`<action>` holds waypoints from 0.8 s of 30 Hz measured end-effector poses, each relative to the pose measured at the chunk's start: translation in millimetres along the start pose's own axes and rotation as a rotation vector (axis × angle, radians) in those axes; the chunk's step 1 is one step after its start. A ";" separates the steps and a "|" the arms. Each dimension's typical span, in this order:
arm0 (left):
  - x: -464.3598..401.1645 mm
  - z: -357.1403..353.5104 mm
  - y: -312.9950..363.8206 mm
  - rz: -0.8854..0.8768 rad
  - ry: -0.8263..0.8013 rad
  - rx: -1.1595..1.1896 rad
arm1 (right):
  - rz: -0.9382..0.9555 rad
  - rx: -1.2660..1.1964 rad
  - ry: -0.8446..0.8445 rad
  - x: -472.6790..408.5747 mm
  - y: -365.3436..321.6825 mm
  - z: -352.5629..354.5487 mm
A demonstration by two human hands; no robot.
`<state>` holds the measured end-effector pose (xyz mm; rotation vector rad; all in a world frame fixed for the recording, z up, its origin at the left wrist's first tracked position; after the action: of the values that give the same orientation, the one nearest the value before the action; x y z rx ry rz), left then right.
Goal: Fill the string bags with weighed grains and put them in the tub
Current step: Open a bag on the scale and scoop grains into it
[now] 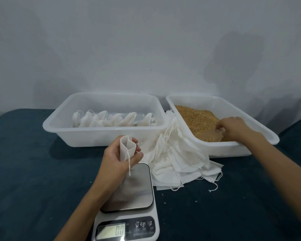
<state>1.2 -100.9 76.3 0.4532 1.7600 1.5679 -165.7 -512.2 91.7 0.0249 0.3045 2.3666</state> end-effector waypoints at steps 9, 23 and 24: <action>-0.2 1.3 -0.3 0.013 0.012 -0.002 | -0.117 -0.173 0.088 12.9 33.8 11.6; -2.7 5.0 -1.8 0.026 0.015 0.031 | -0.115 -0.562 0.105 22.1 29.5 5.9; -2.7 4.4 -2.3 0.027 0.011 0.041 | -0.112 -0.568 0.116 23.2 29.4 7.8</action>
<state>6.5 -100.1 74.8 0.4914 1.8038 1.5584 -201.7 -515.3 104.3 -0.3878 -0.3109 2.2659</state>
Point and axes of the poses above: each hand's wrist, its own x-axis away from the middle knuckle, its own z-axis out of the back of the hand, y = z × x, the point moved 10 cm from there along -x, towards the middle knuckle, and after that the axes turned 1 degree about -y, right-handed, at the moved point
